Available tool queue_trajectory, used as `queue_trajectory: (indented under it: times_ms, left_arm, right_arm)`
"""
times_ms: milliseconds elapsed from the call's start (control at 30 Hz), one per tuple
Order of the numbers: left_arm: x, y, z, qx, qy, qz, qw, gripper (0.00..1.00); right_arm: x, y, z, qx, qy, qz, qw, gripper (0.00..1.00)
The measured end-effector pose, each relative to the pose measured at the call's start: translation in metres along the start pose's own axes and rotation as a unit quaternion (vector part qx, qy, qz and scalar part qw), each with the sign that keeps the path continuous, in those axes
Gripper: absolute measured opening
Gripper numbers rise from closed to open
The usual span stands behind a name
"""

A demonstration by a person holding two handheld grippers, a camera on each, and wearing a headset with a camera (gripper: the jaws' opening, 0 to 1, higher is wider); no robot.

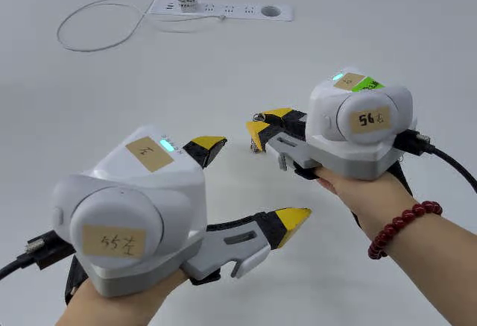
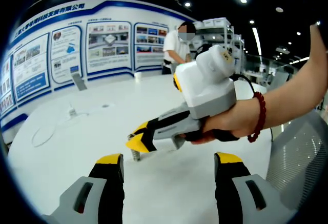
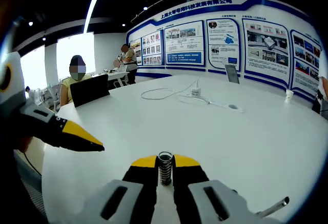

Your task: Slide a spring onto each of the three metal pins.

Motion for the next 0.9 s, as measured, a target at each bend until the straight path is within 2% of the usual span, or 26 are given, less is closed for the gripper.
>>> queue_trajectory:
  times_ms: [233, 533, 733, 900]
  left_arm:
    - [0.001, 0.000, 0.000, -0.001, -0.002, 0.002, 1.0000, 0.73]
    - [0.001, 0.000, 0.000, 0.000, 0.001, 0.000, 1.0000, 0.73]
    - [0.000, 0.000, 0.000, -0.001, -0.002, -0.001, 1.0000, 0.73]
    - [-0.001, 0.000, 0.000, -0.002, -0.002, 0.000, 1.0000, 0.73]
  right_arm:
    - [0.009, 0.000, 0.002, -0.001, 0.005, 0.017, 0.9998, 0.11]
    - [0.008, 0.001, 0.003, 0.000, -0.003, 0.016, 0.9999, 0.12]
    - [0.000, 0.006, 0.004, -0.007, -0.016, 0.009, 0.9998, 0.16]
    - [-0.013, 0.020, 0.001, -0.008, -0.022, -0.004, 0.9997, 0.21]
Point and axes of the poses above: the centre of the closed fingertips' face, and the gripper's own axes: y roughly backward along the fingers, z roughly to its left, x roughly out of its underside, the point moved 5 cm from there along y, roughly backward along the fingers, and after that the axes turned 10 degrees about x, right-handed, at the moved point
